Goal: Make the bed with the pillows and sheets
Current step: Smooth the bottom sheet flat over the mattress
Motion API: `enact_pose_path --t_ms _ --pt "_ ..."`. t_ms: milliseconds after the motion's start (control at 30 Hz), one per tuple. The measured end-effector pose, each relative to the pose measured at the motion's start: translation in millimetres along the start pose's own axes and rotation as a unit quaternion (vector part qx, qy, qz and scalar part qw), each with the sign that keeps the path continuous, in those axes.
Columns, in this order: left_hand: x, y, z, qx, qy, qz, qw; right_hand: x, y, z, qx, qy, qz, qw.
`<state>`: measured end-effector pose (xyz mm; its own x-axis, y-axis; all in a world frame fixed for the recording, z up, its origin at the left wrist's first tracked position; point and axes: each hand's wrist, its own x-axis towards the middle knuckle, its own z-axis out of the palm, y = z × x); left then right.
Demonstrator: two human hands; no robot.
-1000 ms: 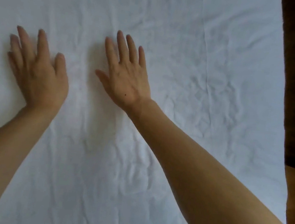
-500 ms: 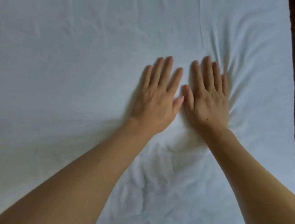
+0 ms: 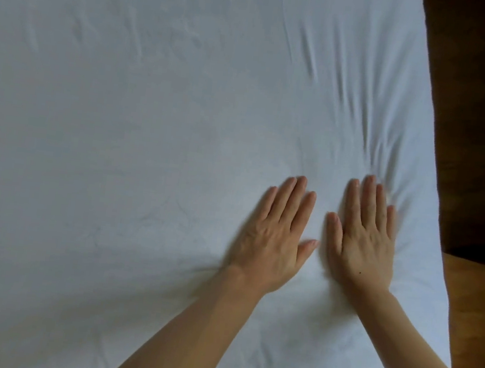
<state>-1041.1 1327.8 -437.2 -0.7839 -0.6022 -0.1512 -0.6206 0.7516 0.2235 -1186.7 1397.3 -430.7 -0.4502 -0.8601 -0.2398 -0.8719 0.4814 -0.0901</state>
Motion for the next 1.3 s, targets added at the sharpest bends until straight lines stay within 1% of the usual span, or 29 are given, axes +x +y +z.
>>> enact_pose_path --t_ms 233,400,533,600,667,733,767,833,900,933,967,1067,1200,1300 --pt "-37.9 22.4 6.6 -0.021 -0.013 0.014 1.000 -53.2 19.0 5.6 0.004 -0.005 0.025 1.000" --pt "-93.6 29.9 11.0 -0.025 -0.048 0.041 0.998 -96.0 24.9 7.9 0.008 -0.034 0.039 0.999" --pt "-134.9 24.2 8.3 -0.018 -0.075 0.075 0.994 -109.7 22.1 4.5 0.029 -0.060 0.061 0.996" --pt "-147.6 17.6 1.3 -0.023 -0.067 0.104 0.992 -107.9 11.9 -1.8 0.043 -0.043 0.080 0.995" --pt "-159.2 6.9 -9.2 -0.052 -0.032 0.119 0.991 -103.1 -10.5 -10.4 0.047 0.016 0.089 0.995" --pt "-167.1 -9.5 -22.6 -0.085 0.023 0.085 0.992 -95.0 -43.0 -18.9 0.066 0.060 0.069 0.994" --pt "-168.5 -20.8 -28.2 -0.090 0.051 0.047 0.994 -89.7 -60.5 -21.5 0.078 0.072 0.048 0.993" --pt "-170.5 -48.5 -31.9 -0.072 0.092 -0.060 0.991 -78.0 -94.0 -20.5 0.088 0.080 0.001 0.993" --pt "-175.5 -78.2 -26.3 -0.042 0.099 -0.166 0.980 -71.3 -118.3 -10.8 0.082 0.065 -0.031 0.994" --pt "-180.1 -88.5 -21.7 -0.028 0.085 -0.201 0.975 -72.6 -124.1 -2.7 0.077 0.049 -0.039 0.995" --pt "-186.5 -93.6 -15.3 -0.015 0.065 -0.217 0.974 -77.6 -125.3 7.0 0.072 0.028 -0.042 0.996" --pt "-211.6 -81.3 5.4 0.009 0.026 -0.192 0.981 -109.9 -109.0 32.0 0.041 -0.016 -0.045 0.998" --pt "-235.3 -57.9 19.3 0.026 0.001 -0.161 0.987 -149.0 -88.6 41.5 0.011 -0.028 -0.064 0.998" --pt "-247.7 -49.0 23.6 0.035 -0.004 -0.127 0.991 -168.0 -77.4 42.5 0.004 -0.037 -0.070 0.997"
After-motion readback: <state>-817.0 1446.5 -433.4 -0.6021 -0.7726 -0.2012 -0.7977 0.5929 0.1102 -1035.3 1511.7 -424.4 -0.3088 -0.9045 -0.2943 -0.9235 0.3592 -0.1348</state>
